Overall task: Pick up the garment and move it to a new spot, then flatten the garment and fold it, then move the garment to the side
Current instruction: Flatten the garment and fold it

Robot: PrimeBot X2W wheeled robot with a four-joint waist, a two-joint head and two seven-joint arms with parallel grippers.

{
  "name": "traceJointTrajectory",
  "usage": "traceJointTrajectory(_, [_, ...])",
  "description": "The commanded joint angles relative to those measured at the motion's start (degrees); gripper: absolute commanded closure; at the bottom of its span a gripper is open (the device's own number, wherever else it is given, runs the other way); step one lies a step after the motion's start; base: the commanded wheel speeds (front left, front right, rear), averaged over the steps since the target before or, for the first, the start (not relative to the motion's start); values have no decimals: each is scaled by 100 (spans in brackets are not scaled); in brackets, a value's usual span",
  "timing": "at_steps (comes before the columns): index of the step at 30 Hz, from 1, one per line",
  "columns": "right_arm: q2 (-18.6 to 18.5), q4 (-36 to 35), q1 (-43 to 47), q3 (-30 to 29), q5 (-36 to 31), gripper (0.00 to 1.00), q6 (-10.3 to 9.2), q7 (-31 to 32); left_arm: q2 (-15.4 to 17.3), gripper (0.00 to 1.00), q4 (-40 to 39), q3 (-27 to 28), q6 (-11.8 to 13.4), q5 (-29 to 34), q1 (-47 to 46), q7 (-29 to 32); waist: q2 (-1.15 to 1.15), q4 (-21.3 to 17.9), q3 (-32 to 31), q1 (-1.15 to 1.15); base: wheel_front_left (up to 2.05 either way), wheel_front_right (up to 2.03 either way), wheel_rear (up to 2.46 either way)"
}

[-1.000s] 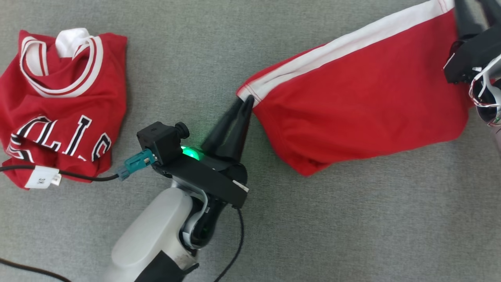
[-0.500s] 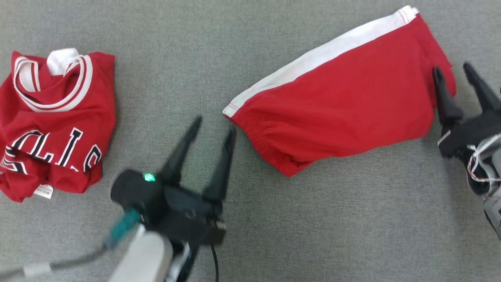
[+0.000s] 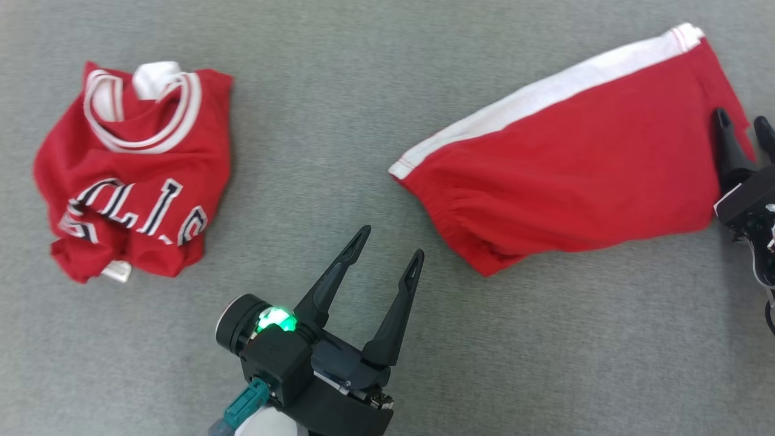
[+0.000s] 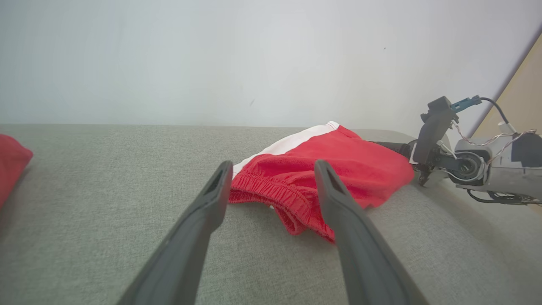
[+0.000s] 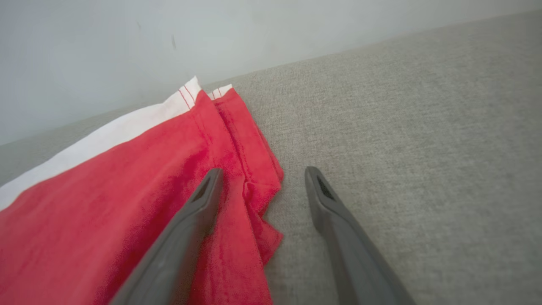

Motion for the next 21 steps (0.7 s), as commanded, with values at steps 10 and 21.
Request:
traceJointTrajectory(10, [-3, 82, 133, 84, 427, 100, -13, -220, -77, 0, 43, 80, -32, 89, 168, -14, 0, 136, -303, 1, 0, 0, 0])
traceJointTrajectory(21, [-358, -302, 1263, -184, 1051, 100, -13, -694, -94, 0, -31, 135, -30, 136, 551, -14, 0, -299, -874, 1, 0, 0, 0])
